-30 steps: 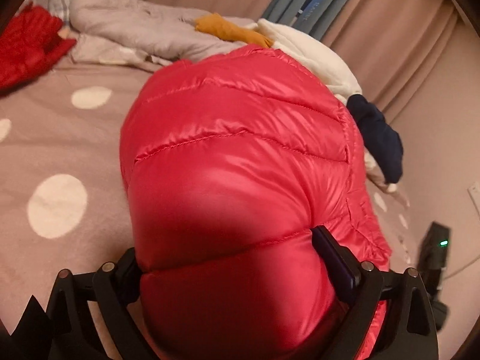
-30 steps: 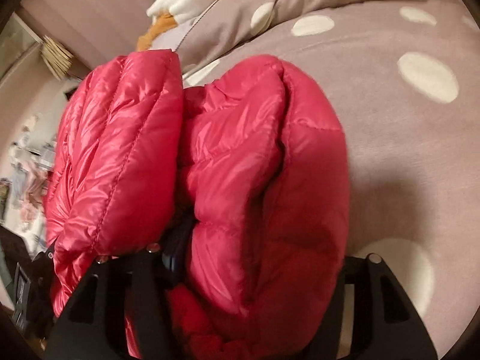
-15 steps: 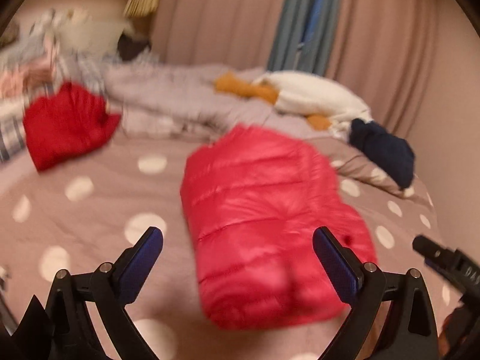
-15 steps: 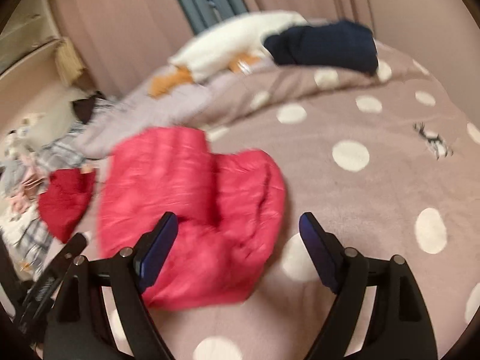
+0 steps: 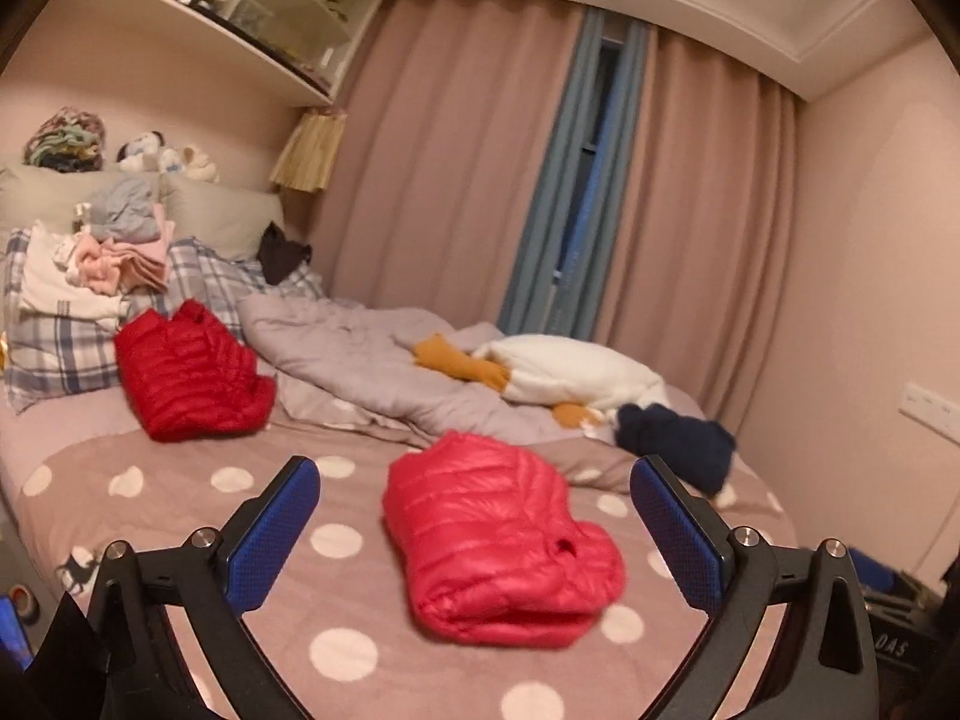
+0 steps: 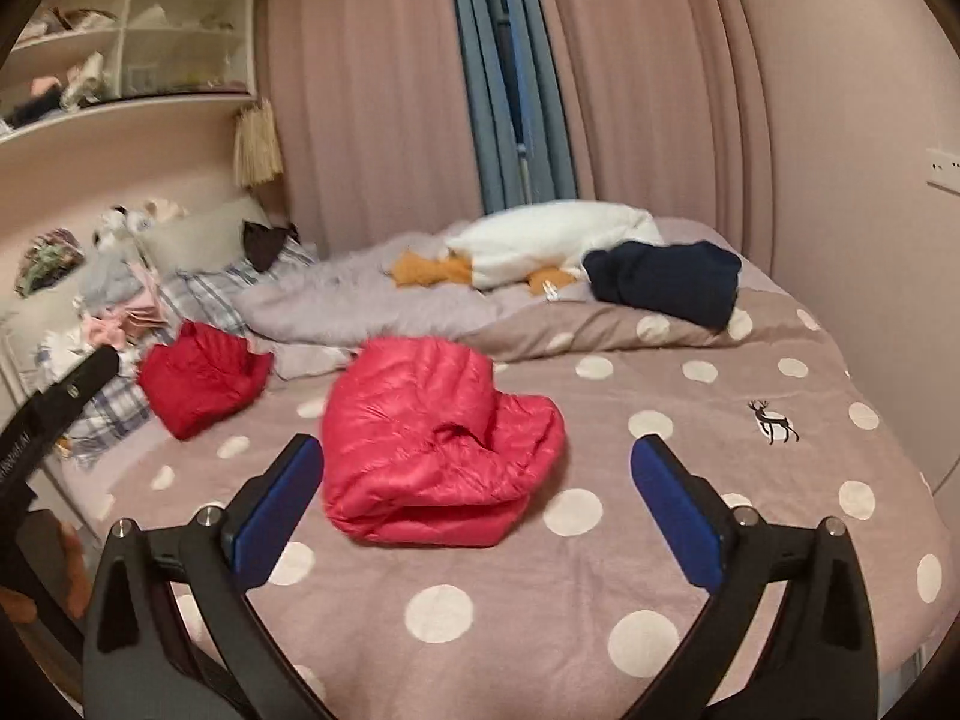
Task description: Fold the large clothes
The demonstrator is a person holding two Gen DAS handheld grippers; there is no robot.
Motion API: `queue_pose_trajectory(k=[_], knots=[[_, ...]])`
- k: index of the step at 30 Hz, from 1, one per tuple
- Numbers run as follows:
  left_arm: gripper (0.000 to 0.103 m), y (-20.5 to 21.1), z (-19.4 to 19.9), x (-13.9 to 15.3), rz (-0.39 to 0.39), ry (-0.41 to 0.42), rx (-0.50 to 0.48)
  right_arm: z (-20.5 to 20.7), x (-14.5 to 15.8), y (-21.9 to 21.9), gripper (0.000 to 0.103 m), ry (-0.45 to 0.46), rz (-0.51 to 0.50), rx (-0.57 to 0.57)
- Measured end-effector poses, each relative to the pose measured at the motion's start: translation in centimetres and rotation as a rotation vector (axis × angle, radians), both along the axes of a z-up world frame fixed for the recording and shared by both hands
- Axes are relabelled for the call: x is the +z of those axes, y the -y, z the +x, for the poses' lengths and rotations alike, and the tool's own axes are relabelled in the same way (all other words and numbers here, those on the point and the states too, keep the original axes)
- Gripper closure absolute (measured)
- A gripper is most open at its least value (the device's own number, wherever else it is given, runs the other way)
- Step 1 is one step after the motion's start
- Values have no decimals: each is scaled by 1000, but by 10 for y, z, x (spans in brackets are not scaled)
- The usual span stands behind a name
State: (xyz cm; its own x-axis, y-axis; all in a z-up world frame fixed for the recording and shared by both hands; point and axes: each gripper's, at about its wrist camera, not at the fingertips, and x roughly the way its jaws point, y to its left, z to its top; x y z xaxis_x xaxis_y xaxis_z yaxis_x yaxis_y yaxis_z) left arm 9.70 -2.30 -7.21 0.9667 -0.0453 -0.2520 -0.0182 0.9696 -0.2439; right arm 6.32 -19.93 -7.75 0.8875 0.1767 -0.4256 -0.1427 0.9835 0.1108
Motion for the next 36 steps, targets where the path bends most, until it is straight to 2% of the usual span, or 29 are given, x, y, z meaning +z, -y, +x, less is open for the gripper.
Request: queue_pose_trajectory(k=[5,10,26,31,36], knots=[[1,3,-4,-3,-3,-18,-30,-28,9,-9,0,64,-65,-1],[1,0,-7,-3,-41,-28,-47,-33,9,-19,0,80,-101,0],[1,-5,-3,-7,-48,-95,9,-28,9,-18,0,51,-52,-69],[1,-11,9,-9,-71,-193,21,-26,9,-17,0,45,-57,-76],[1,-11,12,-12,-73,-227,62,-25,8,-20,0,35,-74,-94]])
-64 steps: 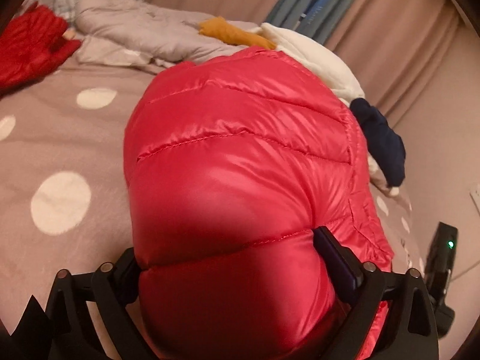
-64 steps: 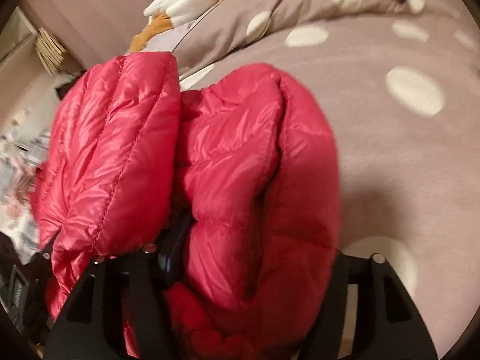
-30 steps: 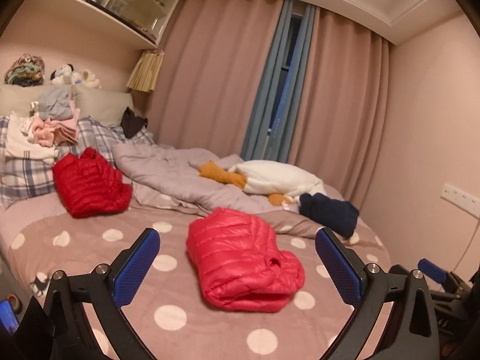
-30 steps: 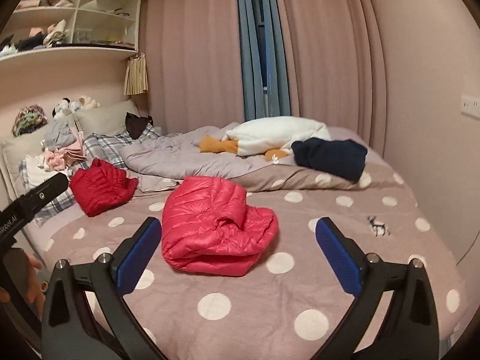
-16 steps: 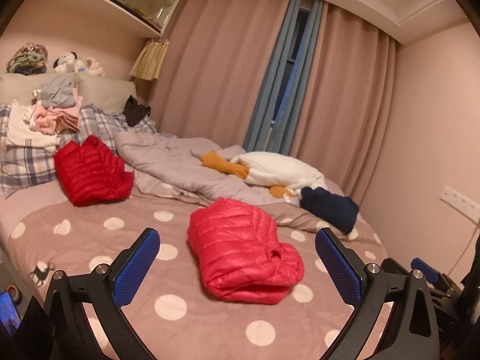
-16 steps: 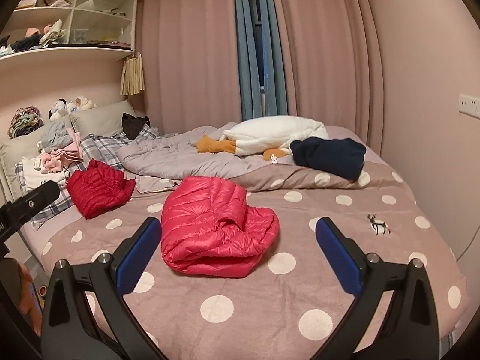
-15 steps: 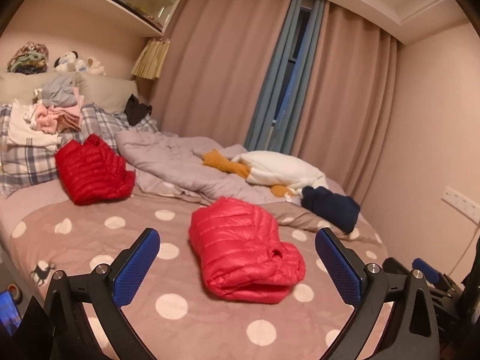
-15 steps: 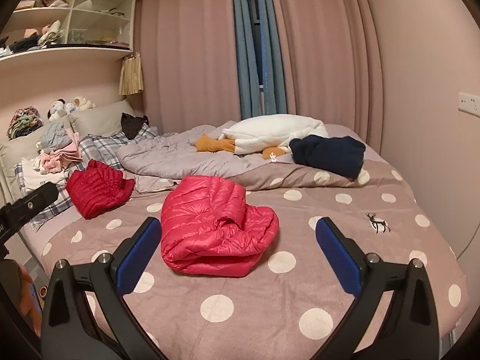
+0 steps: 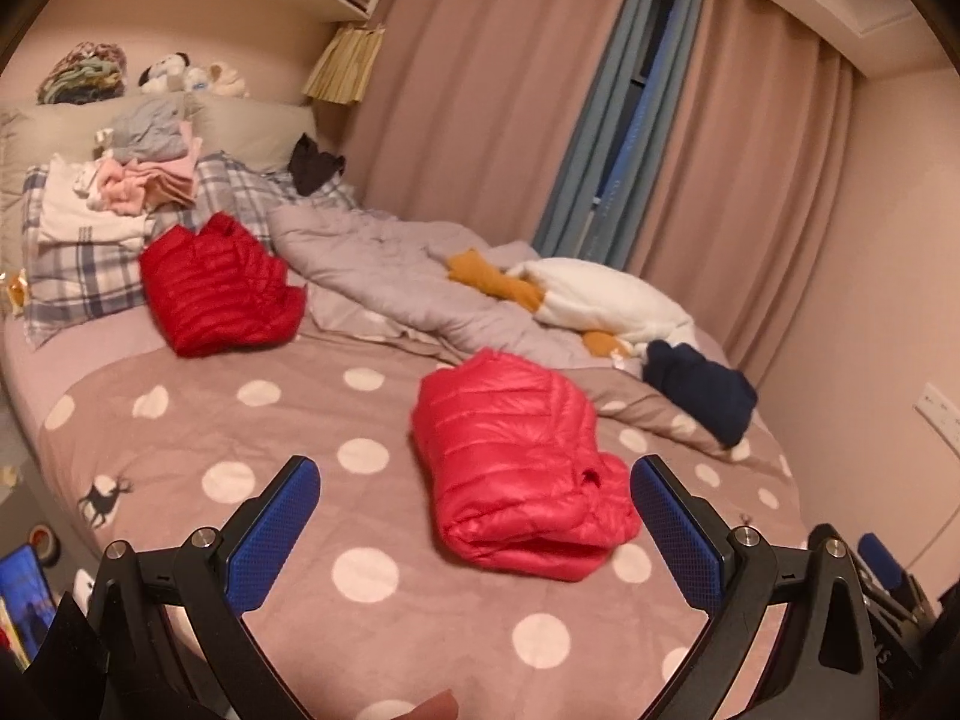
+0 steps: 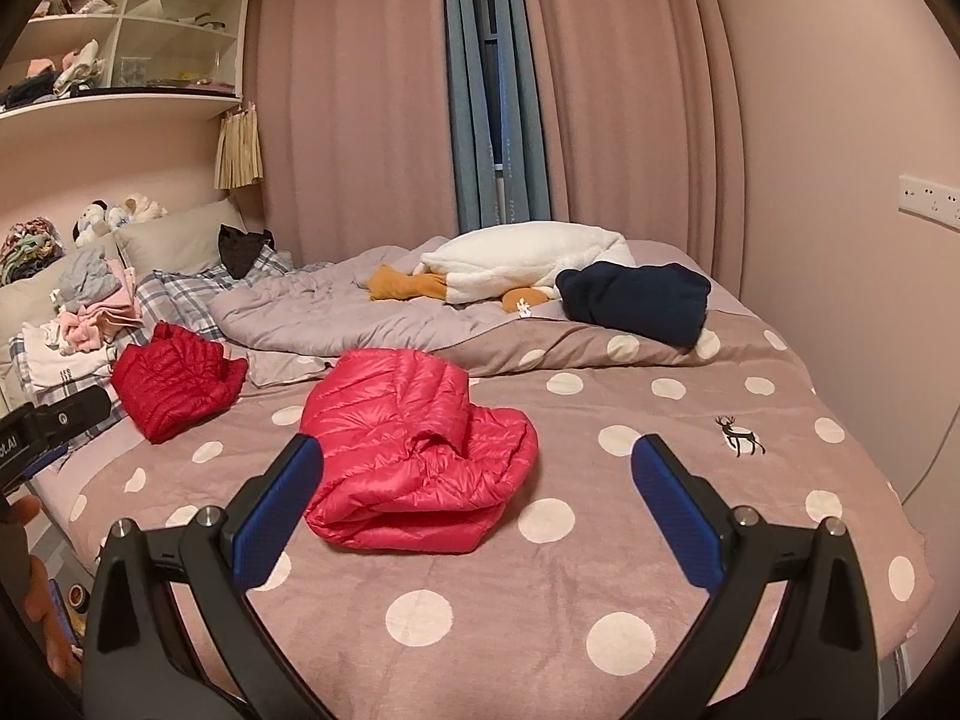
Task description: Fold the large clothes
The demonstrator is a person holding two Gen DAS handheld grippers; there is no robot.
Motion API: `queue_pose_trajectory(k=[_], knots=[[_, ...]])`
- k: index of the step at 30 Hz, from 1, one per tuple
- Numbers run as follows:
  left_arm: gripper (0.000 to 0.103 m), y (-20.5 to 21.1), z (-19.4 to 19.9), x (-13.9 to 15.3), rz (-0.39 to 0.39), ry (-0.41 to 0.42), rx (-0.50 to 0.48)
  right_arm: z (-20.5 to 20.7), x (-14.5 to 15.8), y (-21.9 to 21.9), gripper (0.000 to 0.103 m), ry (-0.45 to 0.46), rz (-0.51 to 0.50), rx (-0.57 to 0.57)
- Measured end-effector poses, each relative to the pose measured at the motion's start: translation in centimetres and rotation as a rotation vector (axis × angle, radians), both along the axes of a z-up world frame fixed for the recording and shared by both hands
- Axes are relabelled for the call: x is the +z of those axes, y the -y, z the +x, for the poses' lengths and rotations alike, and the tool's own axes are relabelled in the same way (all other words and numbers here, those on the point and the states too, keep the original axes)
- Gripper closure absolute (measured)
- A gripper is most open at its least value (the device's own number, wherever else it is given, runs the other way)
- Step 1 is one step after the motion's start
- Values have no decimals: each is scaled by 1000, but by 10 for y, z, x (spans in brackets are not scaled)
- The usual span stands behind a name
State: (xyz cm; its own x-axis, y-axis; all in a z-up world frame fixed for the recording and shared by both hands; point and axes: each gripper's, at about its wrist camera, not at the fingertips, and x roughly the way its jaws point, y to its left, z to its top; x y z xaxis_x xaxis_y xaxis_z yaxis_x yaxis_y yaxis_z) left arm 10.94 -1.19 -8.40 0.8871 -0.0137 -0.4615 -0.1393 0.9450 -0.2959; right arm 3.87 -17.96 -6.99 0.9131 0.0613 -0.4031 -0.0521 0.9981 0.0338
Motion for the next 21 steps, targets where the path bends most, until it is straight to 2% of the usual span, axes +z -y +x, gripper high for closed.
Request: queue_pose_trajectory(k=[4,9,16,21], knots=[[1,1,-1,1,19,6,7,3,-1,-1,0,-12,-9,-10],[1,6,-5,4,80,35,6,6,-2,0,0,-23,-6,-16],[1,9,0,4,78,17,-47,7,-4,3,0,-30,-9,-51],[1,10,1,4,90,14,-32,7,-5,5,0,-37,-11,-69]])
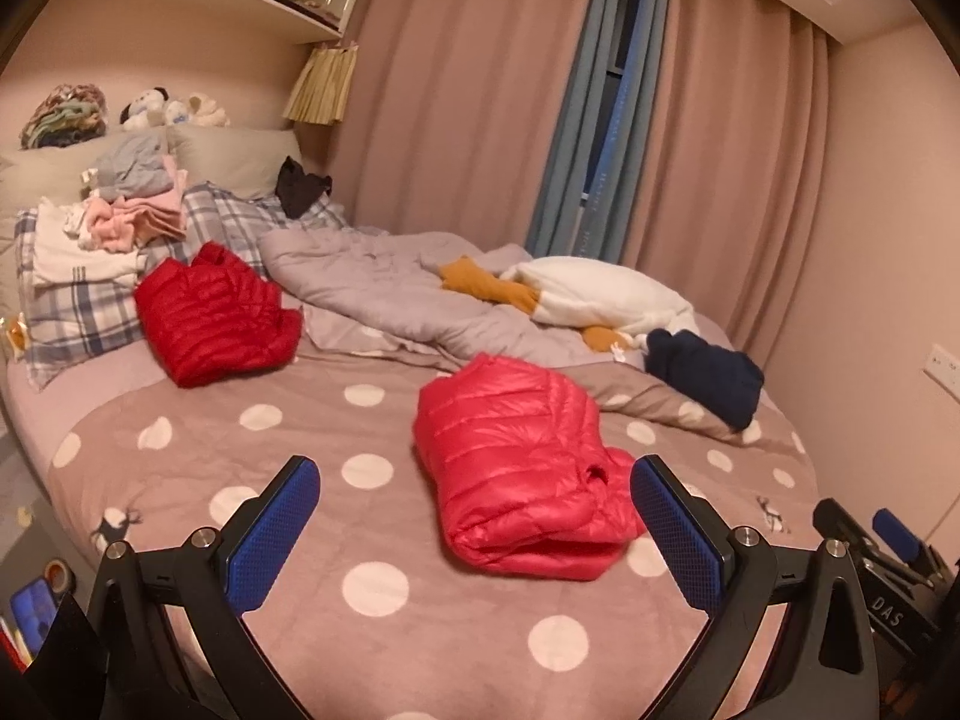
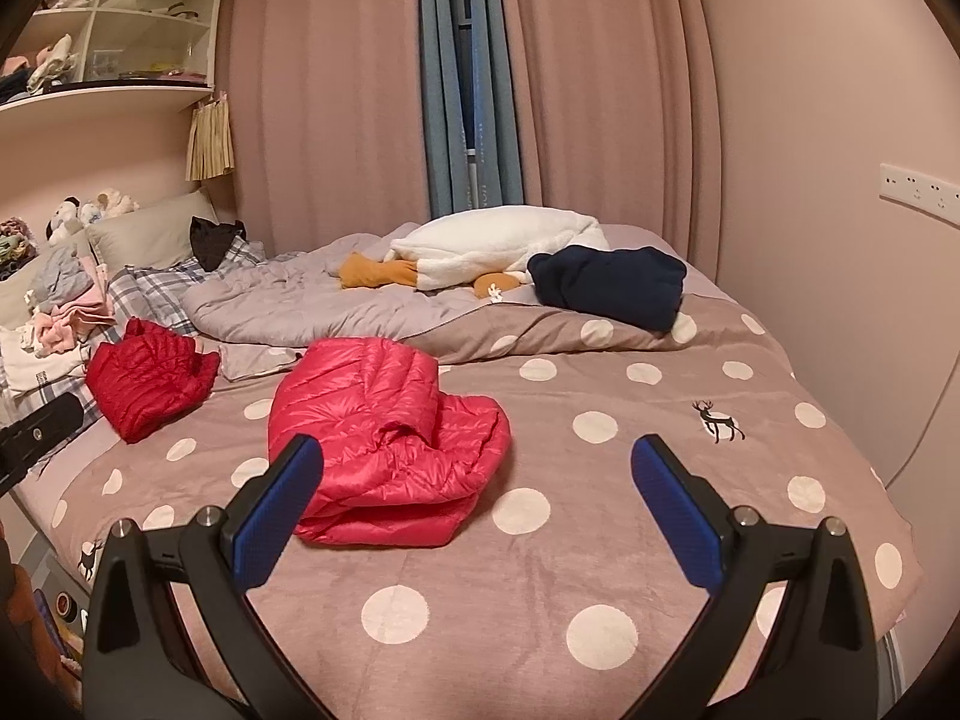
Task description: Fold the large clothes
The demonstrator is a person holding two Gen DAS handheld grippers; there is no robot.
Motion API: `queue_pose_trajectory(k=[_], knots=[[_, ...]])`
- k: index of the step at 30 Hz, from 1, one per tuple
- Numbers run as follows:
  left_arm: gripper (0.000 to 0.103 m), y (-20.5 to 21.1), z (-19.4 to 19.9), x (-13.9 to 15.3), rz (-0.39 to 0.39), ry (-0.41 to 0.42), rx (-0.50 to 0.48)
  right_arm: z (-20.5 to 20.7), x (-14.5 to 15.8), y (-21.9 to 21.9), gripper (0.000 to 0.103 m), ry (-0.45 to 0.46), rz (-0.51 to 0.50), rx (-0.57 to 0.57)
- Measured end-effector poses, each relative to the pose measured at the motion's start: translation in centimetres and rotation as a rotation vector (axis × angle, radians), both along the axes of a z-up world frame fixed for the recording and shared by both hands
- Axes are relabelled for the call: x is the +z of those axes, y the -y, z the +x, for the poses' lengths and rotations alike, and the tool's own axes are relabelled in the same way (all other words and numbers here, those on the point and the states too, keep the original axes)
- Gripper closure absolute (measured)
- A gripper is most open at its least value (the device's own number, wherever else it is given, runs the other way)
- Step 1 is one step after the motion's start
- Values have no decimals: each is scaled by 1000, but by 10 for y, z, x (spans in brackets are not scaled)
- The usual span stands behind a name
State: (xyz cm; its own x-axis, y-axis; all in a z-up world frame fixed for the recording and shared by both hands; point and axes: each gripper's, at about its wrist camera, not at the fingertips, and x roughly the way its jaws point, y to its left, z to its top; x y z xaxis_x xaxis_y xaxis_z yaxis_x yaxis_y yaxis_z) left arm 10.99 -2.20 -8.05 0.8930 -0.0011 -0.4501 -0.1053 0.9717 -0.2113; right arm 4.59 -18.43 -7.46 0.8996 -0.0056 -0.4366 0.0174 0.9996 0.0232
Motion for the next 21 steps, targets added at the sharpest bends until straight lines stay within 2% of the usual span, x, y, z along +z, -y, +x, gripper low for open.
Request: queue_pose_trajectory(k=[6,21], knots=[[1,-3,0,0,-33,5,-1,1,0,-2,0,-4,-5,0],[1,-12,7,-1,-44,-9,23,8,-2,-12,0,-23,-24,15]])
